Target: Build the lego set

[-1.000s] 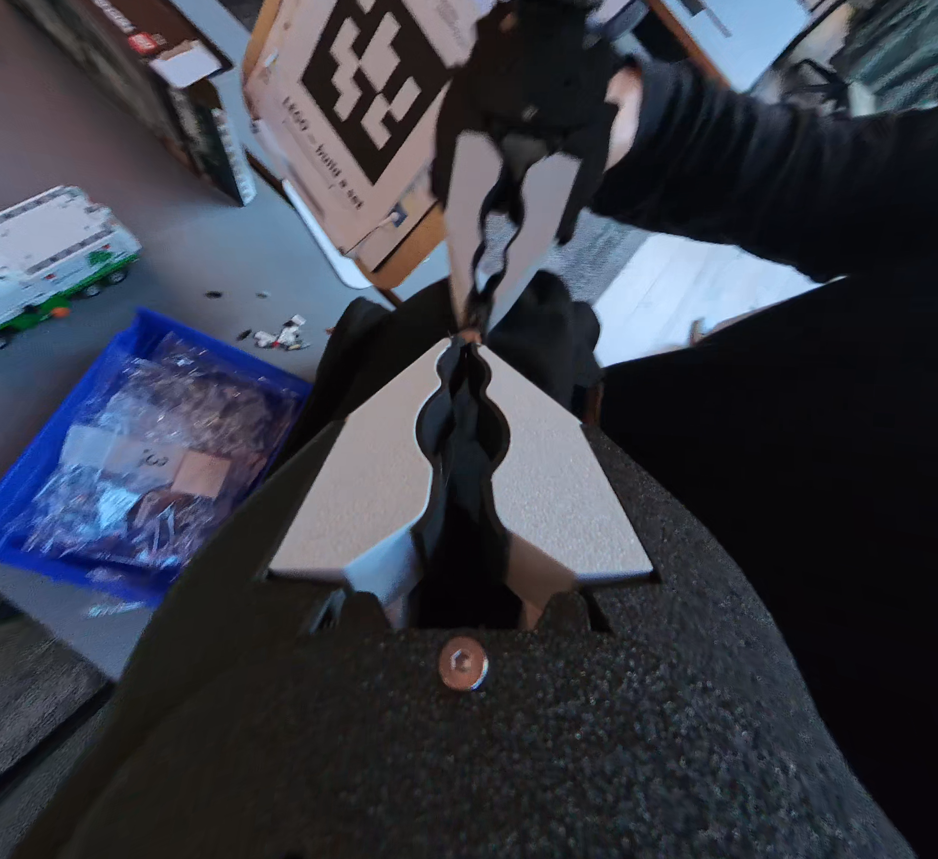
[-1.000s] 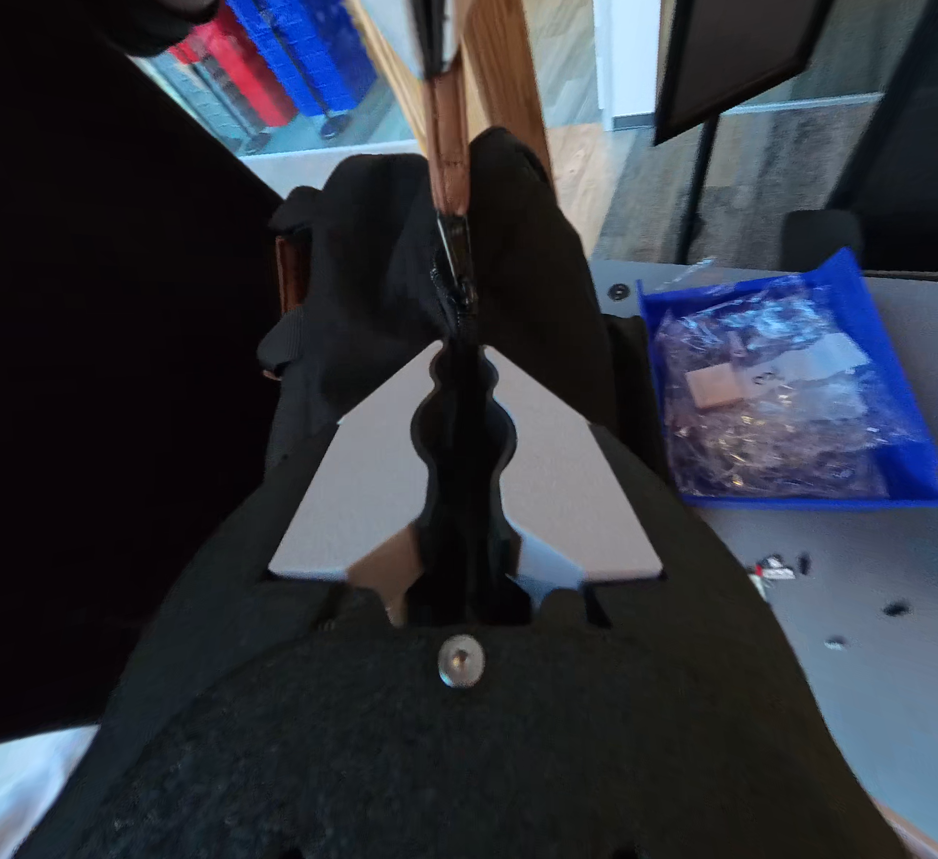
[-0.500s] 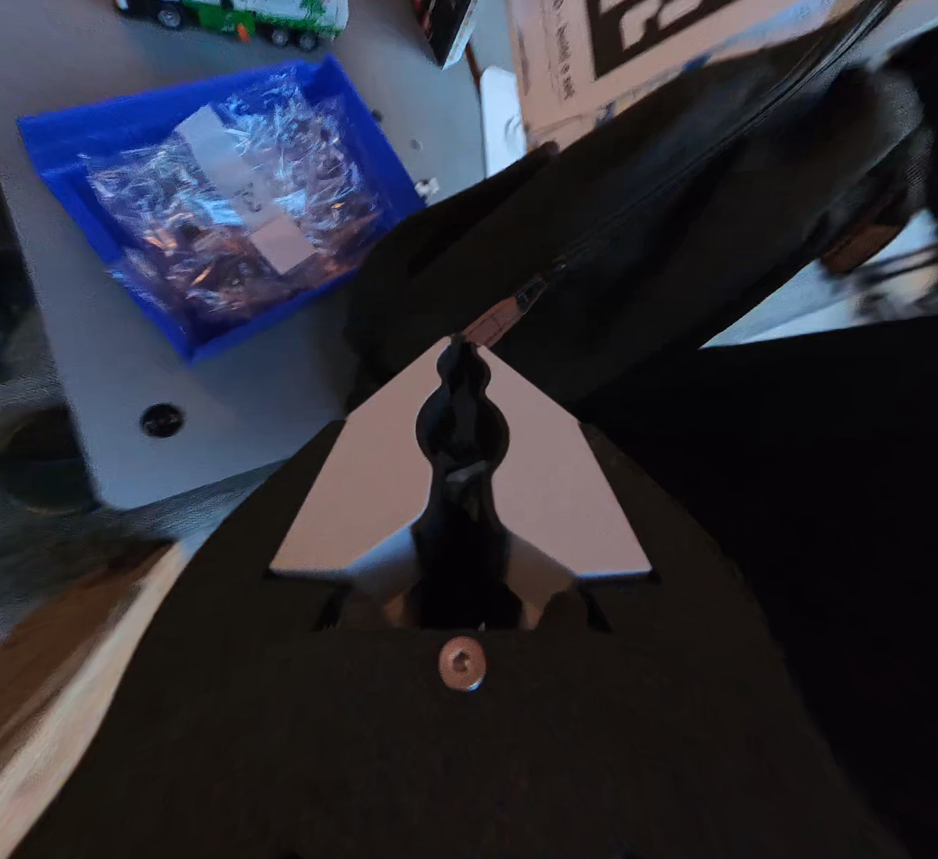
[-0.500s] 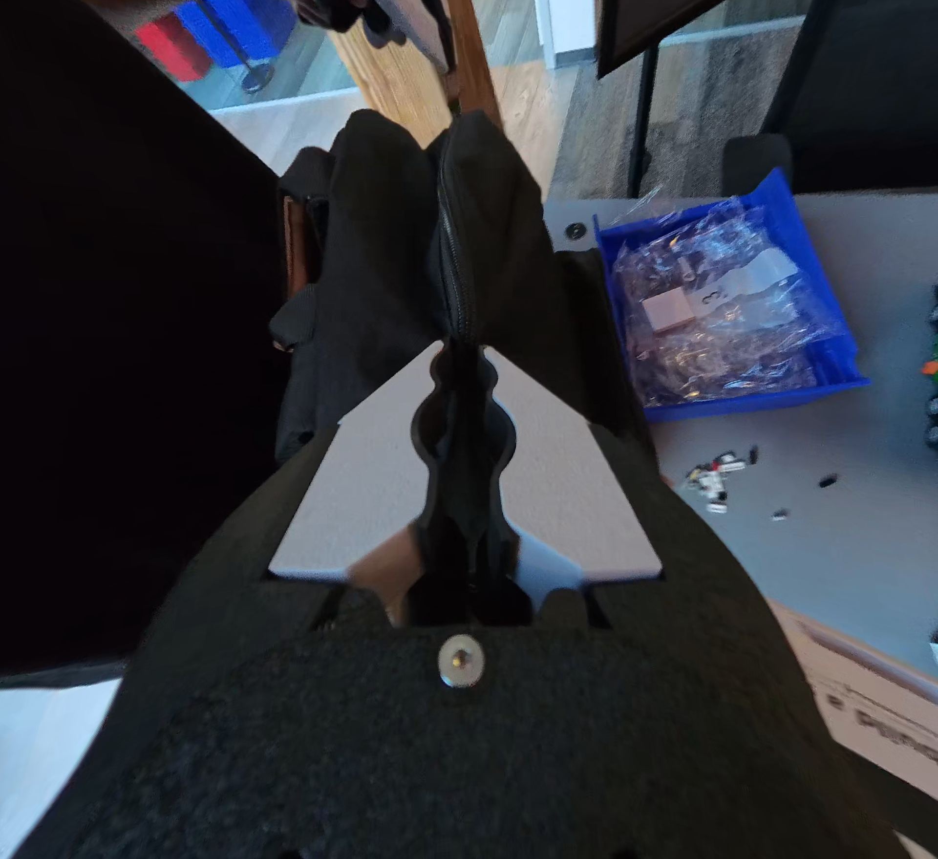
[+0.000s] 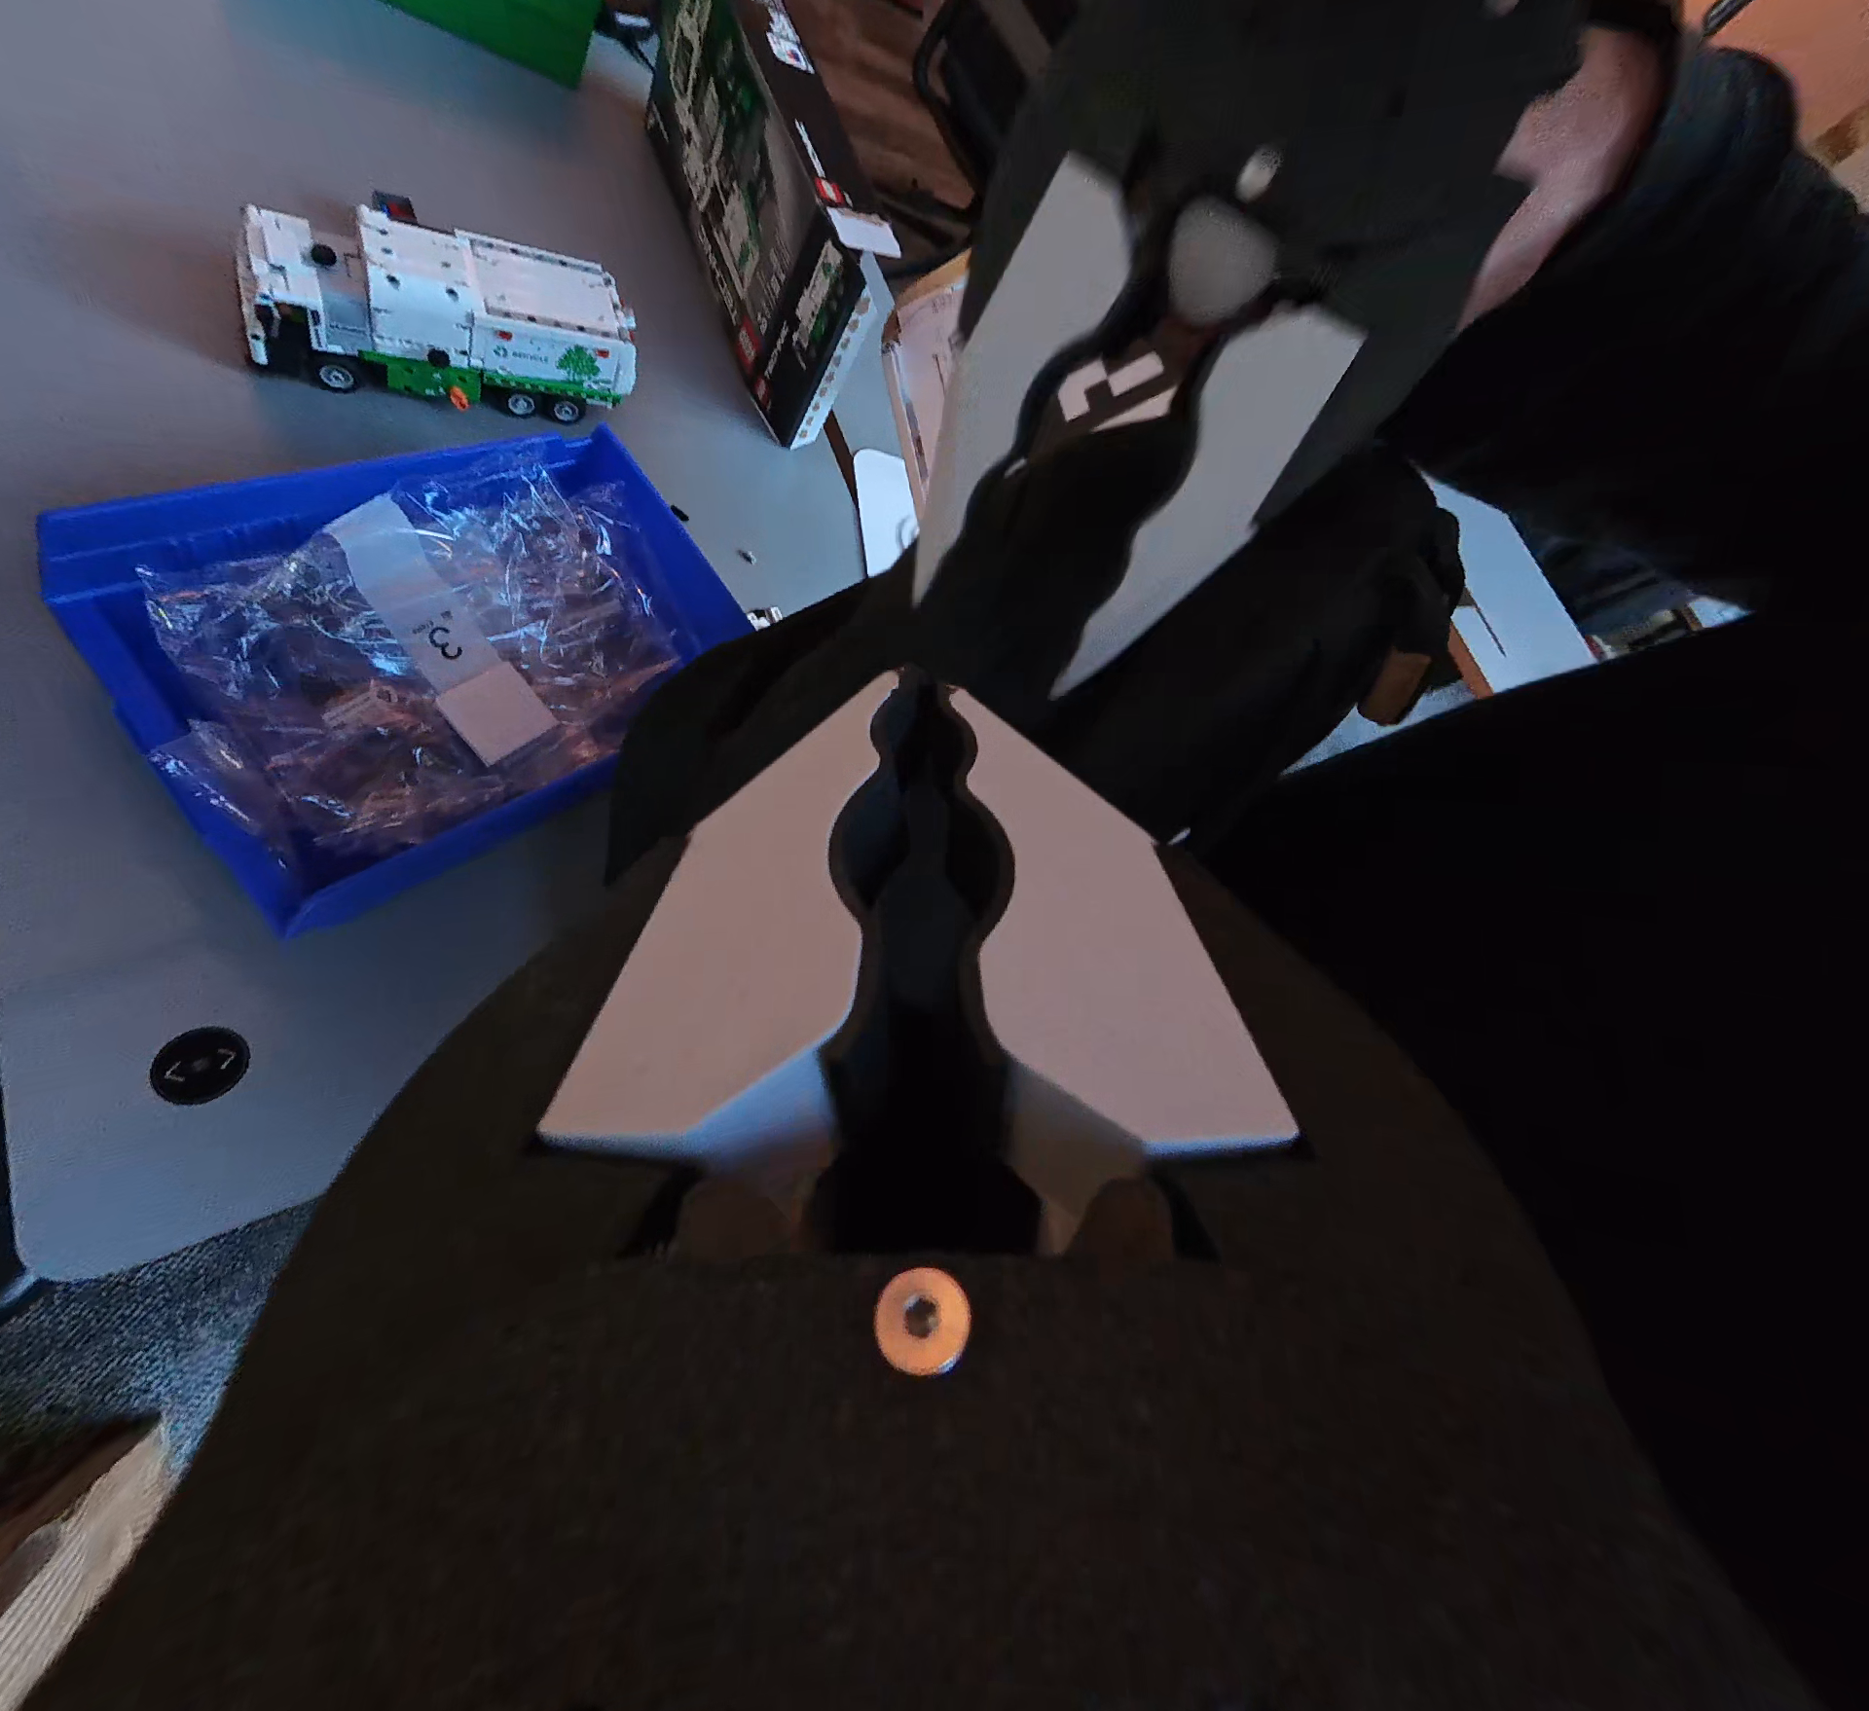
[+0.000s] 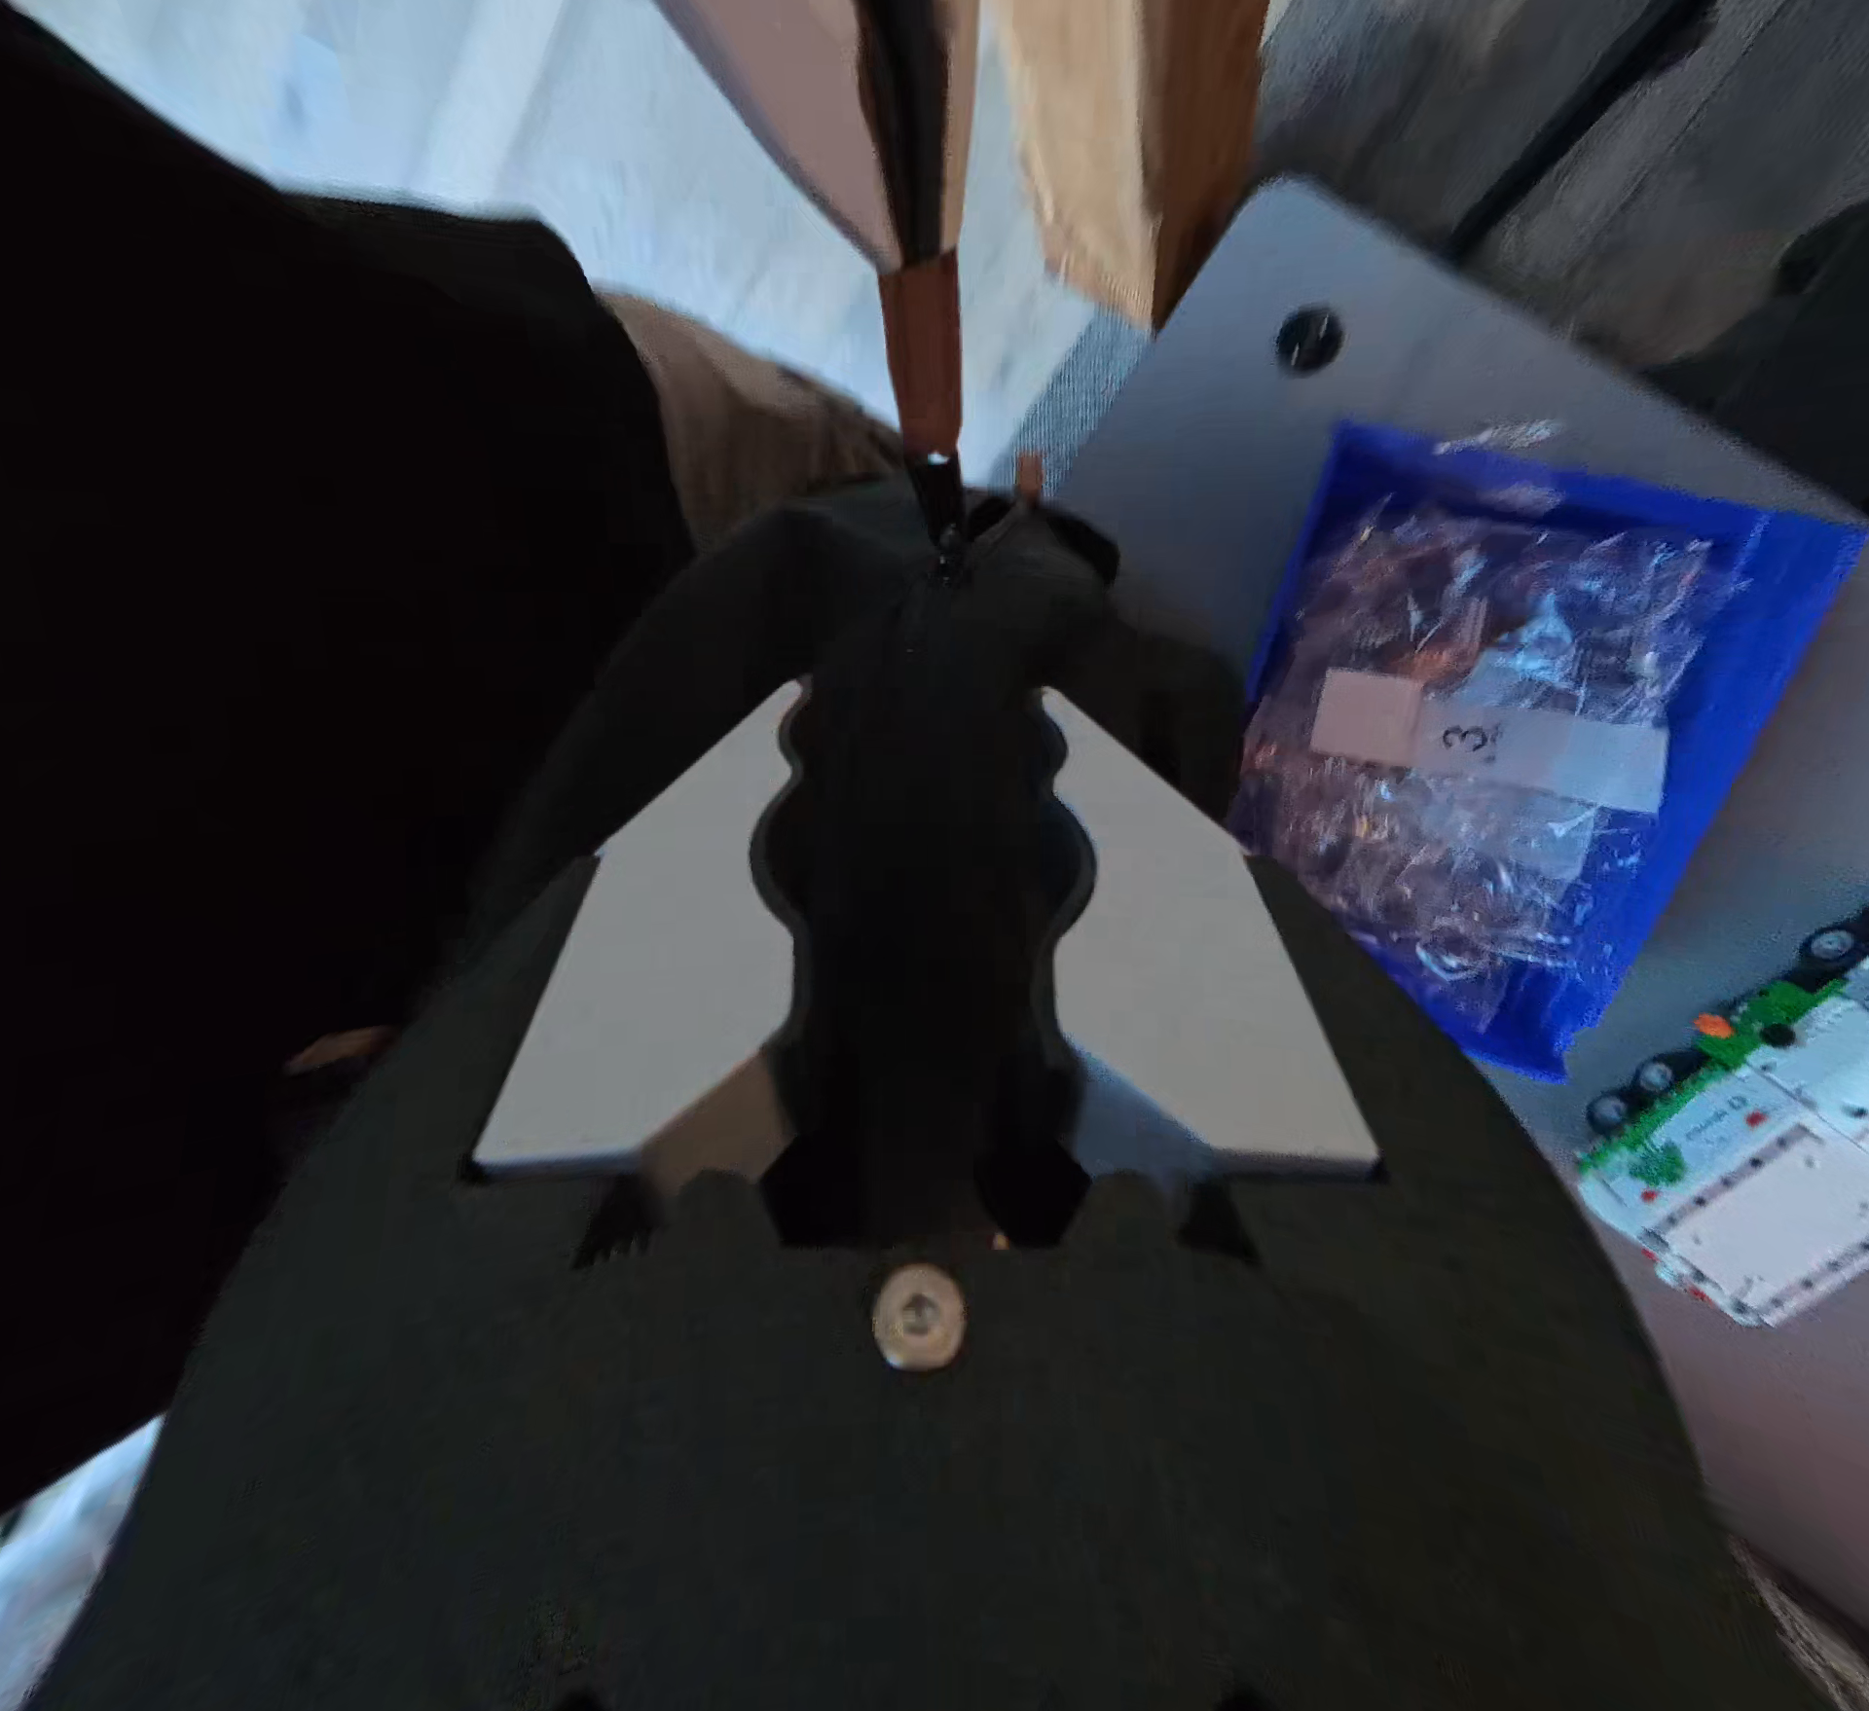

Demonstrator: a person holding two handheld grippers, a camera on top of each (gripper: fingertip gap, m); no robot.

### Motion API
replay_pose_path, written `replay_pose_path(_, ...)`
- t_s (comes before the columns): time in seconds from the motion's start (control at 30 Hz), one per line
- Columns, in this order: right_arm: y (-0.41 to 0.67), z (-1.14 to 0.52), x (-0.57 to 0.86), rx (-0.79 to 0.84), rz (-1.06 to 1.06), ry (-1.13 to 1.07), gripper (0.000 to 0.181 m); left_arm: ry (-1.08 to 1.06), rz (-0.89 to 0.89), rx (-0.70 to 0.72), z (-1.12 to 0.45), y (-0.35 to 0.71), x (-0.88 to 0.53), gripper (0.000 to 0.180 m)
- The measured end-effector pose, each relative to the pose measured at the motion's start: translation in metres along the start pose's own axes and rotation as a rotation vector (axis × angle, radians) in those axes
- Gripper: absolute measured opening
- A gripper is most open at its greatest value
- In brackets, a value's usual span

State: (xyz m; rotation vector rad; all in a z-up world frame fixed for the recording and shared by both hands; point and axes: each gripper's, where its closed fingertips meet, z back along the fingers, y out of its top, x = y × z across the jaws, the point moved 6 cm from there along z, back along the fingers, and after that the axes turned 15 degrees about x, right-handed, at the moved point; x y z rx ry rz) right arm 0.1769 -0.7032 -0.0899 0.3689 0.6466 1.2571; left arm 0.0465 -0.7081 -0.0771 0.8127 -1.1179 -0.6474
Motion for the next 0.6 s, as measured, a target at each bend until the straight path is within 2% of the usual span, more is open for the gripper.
replay_pose_path(0.03,-0.003,-0.01,0.002,-0.071,0.013,-0.006,0.041,-0.001,-0.001,0.015,0.001,0.001,0.0,0.0)
replay_pose_path(0.07,-0.008,-0.018,0.002,-0.141,0.027,-0.008,0.04,-0.002,0.004,0.026,0.001,0.001,-0.001,0.0)
replay_pose_path(0.17,-0.006,-0.026,-0.007,-0.213,0.135,0.022,0.003,0.034,0.022,0.031,0.007,-0.007,-0.013,0.0)
replay_pose_path(0.27,-0.009,-0.016,-0.007,-0.231,0.149,0.01,0.002,0.182,0.093,0.01,0.023,-0.039,-0.053,0.0)
replay_pose_path(0.37,-0.015,-0.001,-0.006,-0.203,0.103,0.012,0.002,0.261,0.294,0.049,0.048,-0.081,-0.101,0.0)
replay_pose_path(0.4,-0.018,0.002,-0.005,-0.193,0.089,0.014,0.002,0.263,0.313,0.056,0.053,-0.093,-0.11,0.0)
replay_pose_path(0.5,-0.019,0.0,-0.005,-0.173,0.069,0.021,0.002,0.149,0.345,0.101,0.049,-0.099,-0.104,0.0)
replay_pose_path(0.57,-0.017,-0.003,-0.006,-0.183,0.075,0.017,0.002,-0.042,0.426,0.132,0.032,-0.09,-0.076,0.0)
replay_pose_path(0.6,-0.017,-0.004,-0.006,-0.188,0.083,0.012,0.002,-0.128,0.439,0.123,0.023,-0.086,-0.061,0.006)
